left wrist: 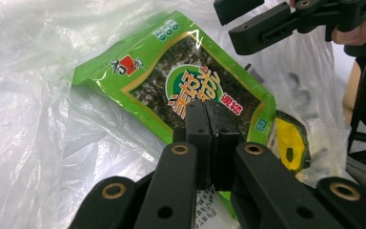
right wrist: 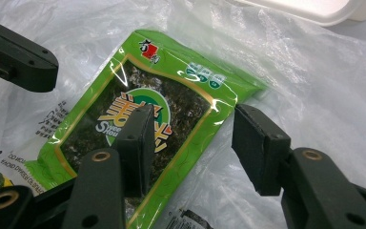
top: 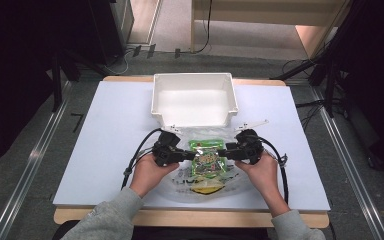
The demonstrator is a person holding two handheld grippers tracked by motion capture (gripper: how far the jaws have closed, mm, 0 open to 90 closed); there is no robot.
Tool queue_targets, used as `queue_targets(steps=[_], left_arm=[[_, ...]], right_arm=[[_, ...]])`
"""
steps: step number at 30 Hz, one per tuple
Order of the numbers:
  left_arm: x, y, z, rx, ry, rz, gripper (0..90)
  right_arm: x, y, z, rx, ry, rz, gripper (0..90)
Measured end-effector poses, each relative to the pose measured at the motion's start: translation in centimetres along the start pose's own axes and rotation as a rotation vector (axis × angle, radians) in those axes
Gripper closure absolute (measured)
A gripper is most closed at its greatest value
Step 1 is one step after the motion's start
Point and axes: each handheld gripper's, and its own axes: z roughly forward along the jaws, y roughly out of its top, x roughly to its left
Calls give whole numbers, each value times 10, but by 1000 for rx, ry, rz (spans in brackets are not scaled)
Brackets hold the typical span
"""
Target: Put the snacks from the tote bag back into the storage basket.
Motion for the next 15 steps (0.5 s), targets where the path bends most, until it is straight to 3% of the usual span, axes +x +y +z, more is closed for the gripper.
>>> queue_targets(steps=[7, 15], left_arm=[[-2, -2, 11, 30, 19, 20, 900], [1, -6, 20, 75, 20, 8, 890]], right_arm=[[0, 0, 3, 9, -2, 4, 514], [-1, 0, 2, 5, -5, 9, 514]])
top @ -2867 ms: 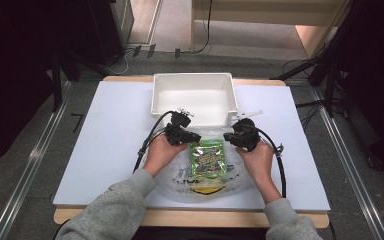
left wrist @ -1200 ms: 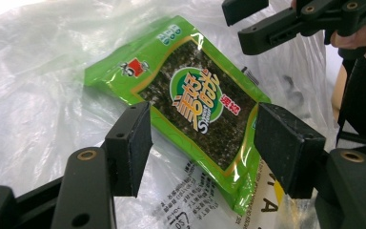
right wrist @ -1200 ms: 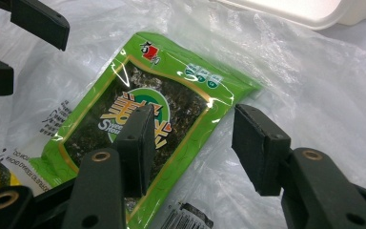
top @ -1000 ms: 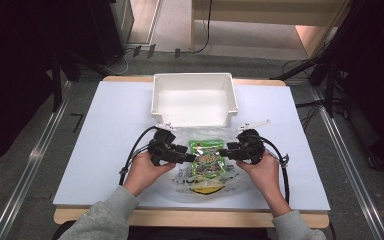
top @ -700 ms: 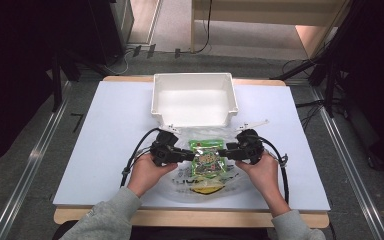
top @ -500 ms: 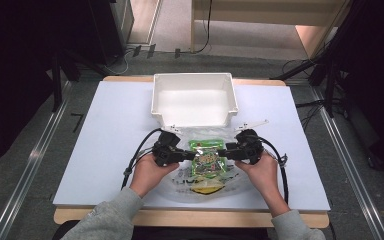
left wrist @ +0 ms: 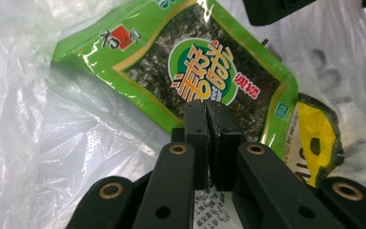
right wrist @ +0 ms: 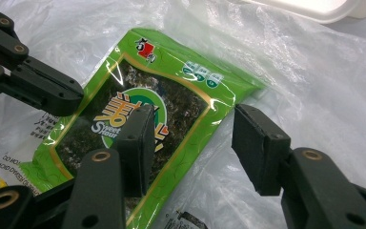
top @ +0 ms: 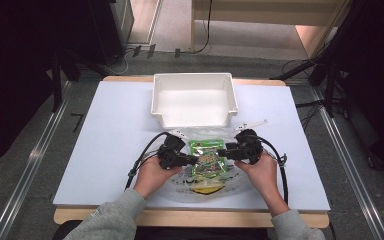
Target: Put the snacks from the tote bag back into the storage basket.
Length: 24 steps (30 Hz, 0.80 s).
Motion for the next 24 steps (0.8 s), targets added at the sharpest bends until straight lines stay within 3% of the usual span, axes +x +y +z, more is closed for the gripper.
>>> queue_targets(steps=[24], left_arm=[[10, -5, -3, 21, -14, -50, 893]], right_arm=[[11, 3, 6, 6, 17, -16, 512]])
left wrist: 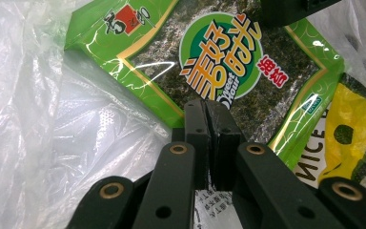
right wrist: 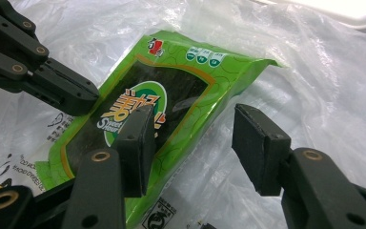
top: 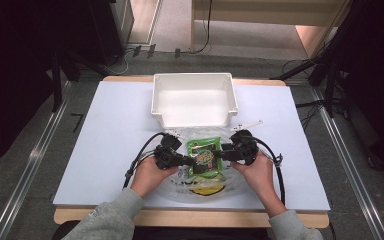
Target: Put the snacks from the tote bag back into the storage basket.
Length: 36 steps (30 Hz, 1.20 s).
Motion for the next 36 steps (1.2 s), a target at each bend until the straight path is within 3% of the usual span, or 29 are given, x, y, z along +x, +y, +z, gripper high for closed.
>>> queue_targets(steps=[12, 22, 26, 29, 36], left_arm=[[5, -2, 2, -14, -11, -28, 900], [0, 0, 8, -34, -8, -6, 895], [-1, 1, 9, -36, -13, -9, 879], [0, 1, 8, -34, -29, -16, 838], [-4, 1, -5, -79, -58, -20, 771]], right_arm=[[4, 3, 6, -6, 38, 24, 425], [6, 4, 15, 21, 55, 36, 406], [6, 4, 19, 28, 69, 42, 424], [5, 5, 16, 11, 86, 50, 490], [6, 6, 7, -26, 113, 71, 576]])
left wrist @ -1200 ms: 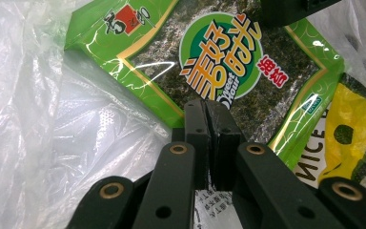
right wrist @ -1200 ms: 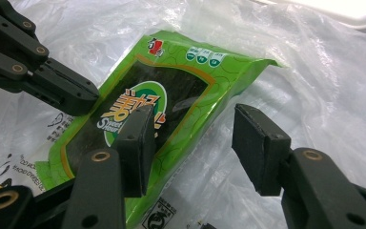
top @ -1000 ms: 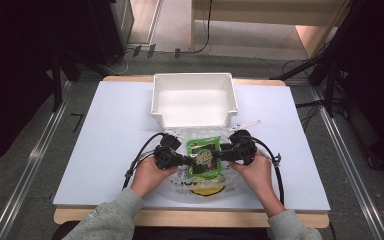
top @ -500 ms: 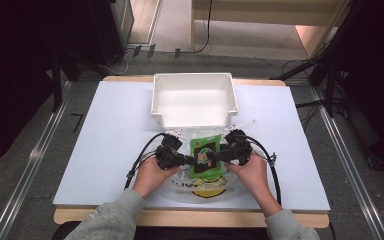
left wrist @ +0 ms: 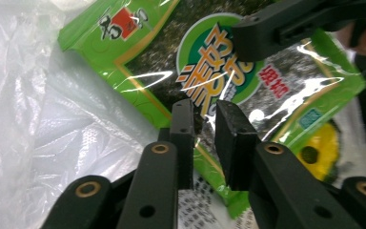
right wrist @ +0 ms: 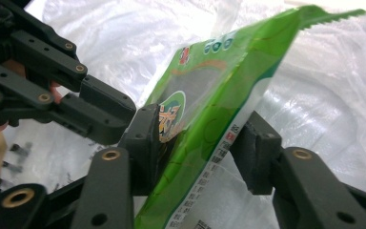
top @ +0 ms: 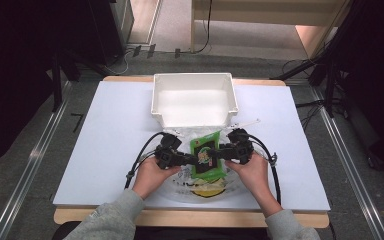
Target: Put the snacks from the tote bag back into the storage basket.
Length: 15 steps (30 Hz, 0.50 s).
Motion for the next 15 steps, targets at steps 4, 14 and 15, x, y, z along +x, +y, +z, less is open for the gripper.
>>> queue_targets(steps=[4, 14, 15], left_arm=[[0, 0, -5, -8, 6, 6, 730], [3, 1, -13, -31, -25, -16, 608], [2, 1, -13, -34, -29, -19, 603]], right_arm=[[2, 1, -2, -21, 16, 17, 610], [7, 4, -11, -75, 86, 47, 699], [7, 4, -12, -81, 92, 50, 706]])
